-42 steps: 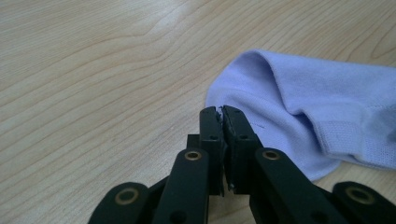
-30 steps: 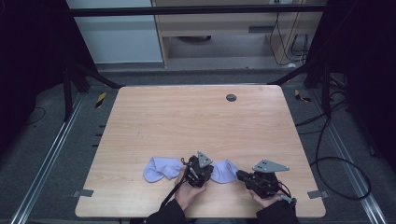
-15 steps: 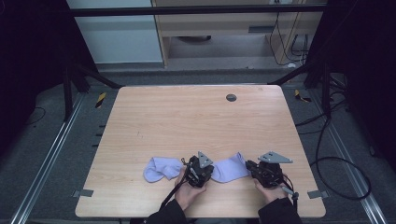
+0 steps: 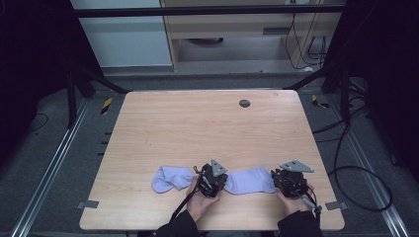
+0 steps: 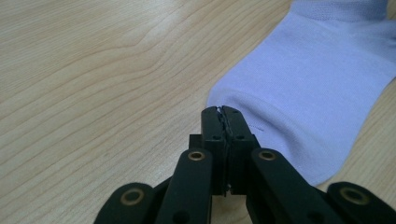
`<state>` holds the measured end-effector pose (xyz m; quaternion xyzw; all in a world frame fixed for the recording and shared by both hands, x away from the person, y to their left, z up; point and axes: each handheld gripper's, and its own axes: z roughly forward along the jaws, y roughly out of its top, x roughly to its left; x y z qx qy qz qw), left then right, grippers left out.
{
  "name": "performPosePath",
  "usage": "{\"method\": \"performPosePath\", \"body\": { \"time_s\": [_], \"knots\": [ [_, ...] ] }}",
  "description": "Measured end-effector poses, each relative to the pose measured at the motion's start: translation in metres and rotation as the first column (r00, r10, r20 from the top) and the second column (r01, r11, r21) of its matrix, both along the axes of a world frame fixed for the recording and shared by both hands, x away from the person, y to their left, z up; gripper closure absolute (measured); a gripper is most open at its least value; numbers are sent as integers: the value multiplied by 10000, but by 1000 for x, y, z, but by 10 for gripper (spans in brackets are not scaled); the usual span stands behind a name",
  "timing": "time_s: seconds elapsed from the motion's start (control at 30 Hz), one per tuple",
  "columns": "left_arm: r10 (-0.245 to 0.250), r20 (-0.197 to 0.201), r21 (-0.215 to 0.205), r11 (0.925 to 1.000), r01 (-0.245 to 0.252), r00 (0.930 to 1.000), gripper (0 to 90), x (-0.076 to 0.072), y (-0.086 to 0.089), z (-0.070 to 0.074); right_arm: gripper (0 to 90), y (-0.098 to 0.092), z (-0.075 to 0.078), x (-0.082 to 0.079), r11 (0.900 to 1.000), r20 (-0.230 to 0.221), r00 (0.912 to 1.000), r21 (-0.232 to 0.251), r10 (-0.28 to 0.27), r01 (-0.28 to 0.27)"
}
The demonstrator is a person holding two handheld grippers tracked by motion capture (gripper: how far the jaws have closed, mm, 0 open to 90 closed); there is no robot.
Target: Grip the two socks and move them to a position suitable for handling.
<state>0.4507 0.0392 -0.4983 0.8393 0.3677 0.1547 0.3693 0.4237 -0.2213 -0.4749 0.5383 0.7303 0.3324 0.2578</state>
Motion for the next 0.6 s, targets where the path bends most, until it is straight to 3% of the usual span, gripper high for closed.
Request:
{"method": "performPosePath", "body": {
  "time_s": [0.27, 0.6],
  "knots": [
    [140, 202, -385, 9992, -132, 9997, 766, 2, 14, 15, 683, -3, 4, -3, 9991, 550, 9983, 376, 185, -206],
    [614, 755, -923, 9943, -543, 9953, 562, 7, 60, 53, 569, 2, 8, -4, 9947, 968, 9926, 651, 727, -792]
  ]
}}
